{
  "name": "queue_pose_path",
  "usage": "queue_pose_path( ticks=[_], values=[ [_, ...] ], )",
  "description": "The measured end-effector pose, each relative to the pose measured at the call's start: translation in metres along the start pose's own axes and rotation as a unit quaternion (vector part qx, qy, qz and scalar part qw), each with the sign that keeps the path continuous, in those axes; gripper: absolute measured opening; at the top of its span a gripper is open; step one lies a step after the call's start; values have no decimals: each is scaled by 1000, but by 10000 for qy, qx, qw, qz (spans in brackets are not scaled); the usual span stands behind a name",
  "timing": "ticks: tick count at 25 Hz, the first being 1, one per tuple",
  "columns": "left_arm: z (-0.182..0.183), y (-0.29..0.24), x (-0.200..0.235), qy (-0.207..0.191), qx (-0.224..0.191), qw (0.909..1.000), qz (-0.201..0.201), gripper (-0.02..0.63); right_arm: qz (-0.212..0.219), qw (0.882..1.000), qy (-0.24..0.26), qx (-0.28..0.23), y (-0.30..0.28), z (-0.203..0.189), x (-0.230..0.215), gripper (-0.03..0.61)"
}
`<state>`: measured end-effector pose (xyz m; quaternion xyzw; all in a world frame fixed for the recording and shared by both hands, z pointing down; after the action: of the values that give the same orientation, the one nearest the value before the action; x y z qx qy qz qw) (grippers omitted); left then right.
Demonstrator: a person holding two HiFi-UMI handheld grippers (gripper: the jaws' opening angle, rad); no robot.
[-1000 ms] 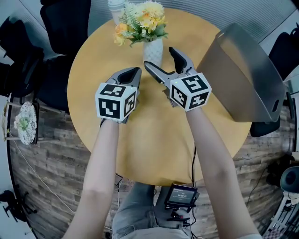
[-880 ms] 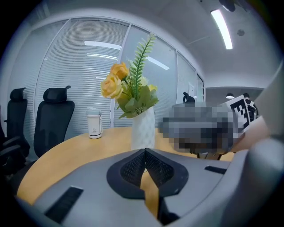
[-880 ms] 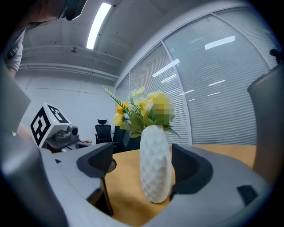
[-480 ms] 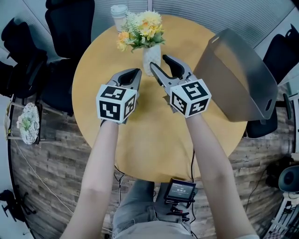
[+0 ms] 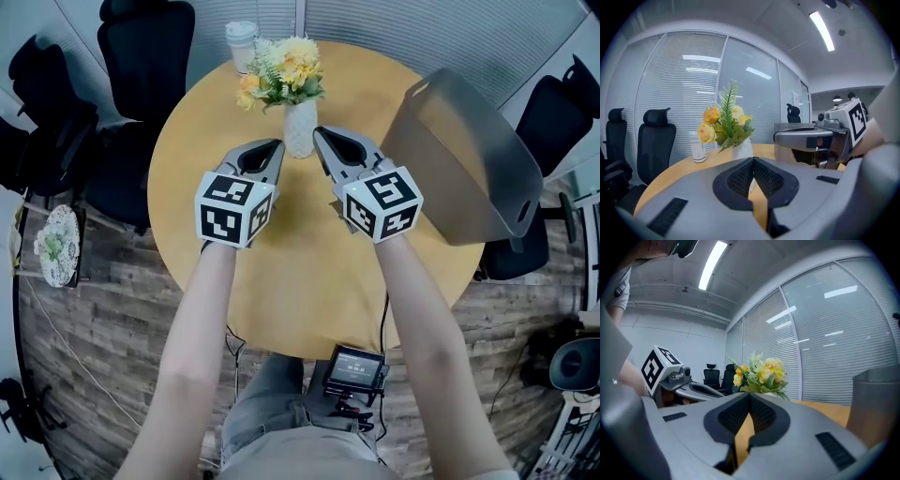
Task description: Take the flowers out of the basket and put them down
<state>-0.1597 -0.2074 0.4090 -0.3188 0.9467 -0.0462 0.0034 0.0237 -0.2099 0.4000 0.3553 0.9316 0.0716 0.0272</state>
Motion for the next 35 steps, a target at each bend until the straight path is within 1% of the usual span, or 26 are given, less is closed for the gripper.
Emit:
queue_pose_path(
  ticks=[6, 11, 15, 19, 22, 28, 32, 35],
  values=[
    [17, 3, -9, -130, -148, 9998, -68, 6, 114, 9999, 120, -22, 9, 15, 2, 25],
    [30, 7, -15, -222, -216, 9995, -51, 5, 268, 9991, 315, 33, 15, 28, 7, 25],
    [39, 12, -20, -243, -379, 9990, -2, 5, 306, 9988, 385, 50, 21, 35, 7, 23],
    [47, 18, -22, -165, -521, 9984, 142, 5, 324, 9986, 424, 25, 27, 43, 6, 24],
    [49, 22, -25, -148, -550, 9982, 191, 5, 331, 9985, 431, -40, 32, 50, 4, 23],
    [58, 26, -30, -171, -700, 9972, 187, 5, 373, 9981, 452, -192, 34, 67, 4, 23],
    [63, 23, -36, -14, -778, 9969, 143, 5, 427, 9974, 531, -236, 35, 77, 4, 23],
    [71, 22, -40, -44, -856, 9963, 109, 5, 403, 9972, 560, -283, 35, 83, 4, 23]
  ],
)
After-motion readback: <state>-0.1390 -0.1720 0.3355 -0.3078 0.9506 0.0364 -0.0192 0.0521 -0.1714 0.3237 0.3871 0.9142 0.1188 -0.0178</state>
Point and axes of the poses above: the fingertips, and each gripper's own axes: y backward along the fingers, x to its left, z out of its top, the point moved 10 cm from there along y, backward along the fingers, and after that the axes turned 13 degrees about -x, right-handed, at the moved point
